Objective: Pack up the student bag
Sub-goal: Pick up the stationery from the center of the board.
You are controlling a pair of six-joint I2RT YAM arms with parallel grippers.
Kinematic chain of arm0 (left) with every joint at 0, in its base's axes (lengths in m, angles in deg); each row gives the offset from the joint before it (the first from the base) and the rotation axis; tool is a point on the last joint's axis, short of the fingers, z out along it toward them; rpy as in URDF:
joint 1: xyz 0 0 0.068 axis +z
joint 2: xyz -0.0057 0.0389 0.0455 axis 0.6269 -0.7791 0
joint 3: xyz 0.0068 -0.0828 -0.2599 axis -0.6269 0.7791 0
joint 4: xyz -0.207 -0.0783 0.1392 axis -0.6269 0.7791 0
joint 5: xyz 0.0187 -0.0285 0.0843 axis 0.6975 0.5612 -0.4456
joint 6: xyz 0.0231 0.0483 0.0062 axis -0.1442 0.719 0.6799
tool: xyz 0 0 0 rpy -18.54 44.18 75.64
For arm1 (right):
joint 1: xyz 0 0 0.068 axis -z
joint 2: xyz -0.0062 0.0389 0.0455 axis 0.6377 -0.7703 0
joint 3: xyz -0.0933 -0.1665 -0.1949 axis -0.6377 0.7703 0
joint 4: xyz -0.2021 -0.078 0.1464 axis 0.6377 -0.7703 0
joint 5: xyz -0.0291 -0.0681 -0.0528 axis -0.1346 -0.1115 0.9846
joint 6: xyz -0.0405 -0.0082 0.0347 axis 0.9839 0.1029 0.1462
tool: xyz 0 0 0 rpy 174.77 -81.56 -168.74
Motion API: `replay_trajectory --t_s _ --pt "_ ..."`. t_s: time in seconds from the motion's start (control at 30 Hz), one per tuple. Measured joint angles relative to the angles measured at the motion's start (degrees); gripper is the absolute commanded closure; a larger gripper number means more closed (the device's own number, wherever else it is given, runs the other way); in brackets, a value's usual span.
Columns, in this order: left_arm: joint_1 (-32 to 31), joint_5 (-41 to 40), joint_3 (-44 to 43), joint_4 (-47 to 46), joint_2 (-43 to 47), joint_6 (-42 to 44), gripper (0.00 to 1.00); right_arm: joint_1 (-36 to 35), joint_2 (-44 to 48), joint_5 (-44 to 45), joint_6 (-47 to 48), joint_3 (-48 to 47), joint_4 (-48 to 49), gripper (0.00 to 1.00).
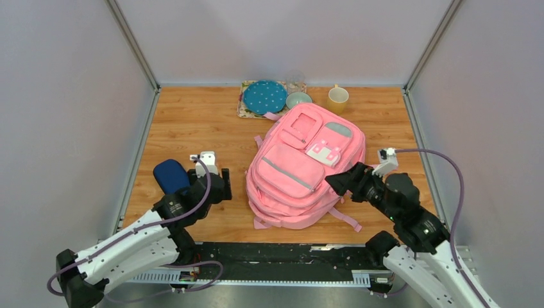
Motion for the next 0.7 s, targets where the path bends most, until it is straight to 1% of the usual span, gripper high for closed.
replay_trajectory --t_s 0.03,0.1,0.17,0.23,0.27,0.33,0.4,0.43,0.47,0.57,0.7 --pt "1.70 0.28 0.00 0.66 0.28 0.02 0.19 0.00 3.28 -0.02 -1.31 -0.02 -0.55 0.18" --pt "5.46 0.96 0.00 1.57 0.83 0.13 0.19 -0.24 6.32 -1.11 -3.21 -0.20 -0.11 0.18" --pt "10.78 2.12 0.00 2.01 1.46 0.70 0.19 -1.31 5.75 -2.34 -4.50 -0.35 1.40 0.18" --pt "15.80 3.69 0.00 2.12 1.90 1.46 0.18 -4.87 1.60 -2.82 -4.92 -0.74 3.17 0.17" --pt "18.16 4.61 0.00 2.12 1.99 1.90 0.18 -7.30 -1.36 -2.40 -4.87 -1.38 3.74 0.16" --pt "25.16 8.15 0.00 2.01 1.73 3.02 0.18 -15.13 -9.09 0.42 -4.28 -3.63 5.18 0.14" --pt "31.85 11.08 0.00 1.84 1.31 3.87 0.18 -21.97 -18.36 2.99 -3.10 -7.98 6.75 0.14" --pt "35.10 12.61 0.00 1.70 1.01 4.17 0.18 -23.87 -22.82 3.26 -2.54 -9.90 8.02 0.14" --pt "37.77 13.60 0.00 1.64 0.72 4.44 0.18 -25.27 -28.09 3.32 -1.95 -12.46 10.01 0.14" --pt "45.24 17.20 0.00 1.49 0.57 5.35 0.17 -25.81 -38.66 2.95 -0.98 -16.87 14.36 0.13" --pt "53.88 20.68 0.00 0.55 -0.55 6.38 0.17 -25.81 -48.28 1.57 -0.55 -20.87 17.88 0.13"
